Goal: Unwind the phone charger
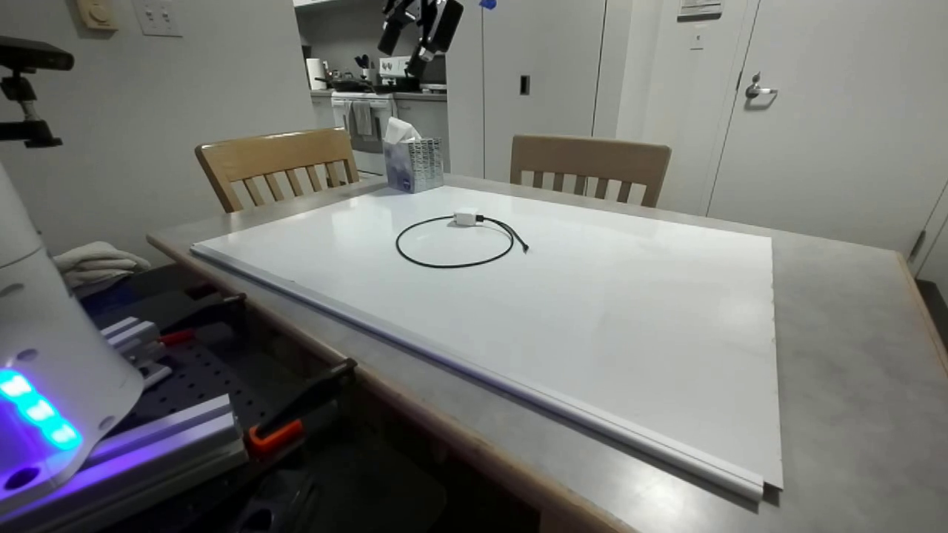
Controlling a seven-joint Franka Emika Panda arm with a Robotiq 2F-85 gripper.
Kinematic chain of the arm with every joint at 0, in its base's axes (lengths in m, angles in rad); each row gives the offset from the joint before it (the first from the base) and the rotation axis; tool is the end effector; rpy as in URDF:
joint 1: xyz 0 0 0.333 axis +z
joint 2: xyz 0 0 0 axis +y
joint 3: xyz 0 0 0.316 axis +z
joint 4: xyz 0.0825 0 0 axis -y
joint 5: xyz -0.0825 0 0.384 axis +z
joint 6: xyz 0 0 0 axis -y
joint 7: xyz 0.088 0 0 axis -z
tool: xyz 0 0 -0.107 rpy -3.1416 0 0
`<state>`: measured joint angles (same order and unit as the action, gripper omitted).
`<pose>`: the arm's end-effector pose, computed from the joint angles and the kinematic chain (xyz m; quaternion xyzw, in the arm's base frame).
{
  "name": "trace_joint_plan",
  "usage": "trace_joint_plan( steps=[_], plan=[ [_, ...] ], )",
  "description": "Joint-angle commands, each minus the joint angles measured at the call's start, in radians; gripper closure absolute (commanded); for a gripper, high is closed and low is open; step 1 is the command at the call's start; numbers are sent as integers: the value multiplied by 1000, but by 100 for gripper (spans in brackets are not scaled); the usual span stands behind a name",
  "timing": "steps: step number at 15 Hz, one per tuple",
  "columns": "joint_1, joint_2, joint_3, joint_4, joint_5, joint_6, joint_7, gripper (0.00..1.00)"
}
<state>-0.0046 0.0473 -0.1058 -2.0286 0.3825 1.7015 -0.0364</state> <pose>0.5202 -0.0217 0.4053 -0.9622 0.0955 0.1689 0.1910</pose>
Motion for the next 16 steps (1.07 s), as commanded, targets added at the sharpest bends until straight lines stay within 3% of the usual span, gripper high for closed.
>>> trace_joint_plan(
  steps=[1,6,7,13,16],
  plan=[
    [-20,167,22,193,45,-102,185,0],
    [-15,308,22,337,88,-48,483,0],
    [-14,243,28,261,58,-43,408,0],
    [-14,257,30,275,58,-44,421,0],
    [-22,347,28,370,54,-117,456,0]
  ],
)
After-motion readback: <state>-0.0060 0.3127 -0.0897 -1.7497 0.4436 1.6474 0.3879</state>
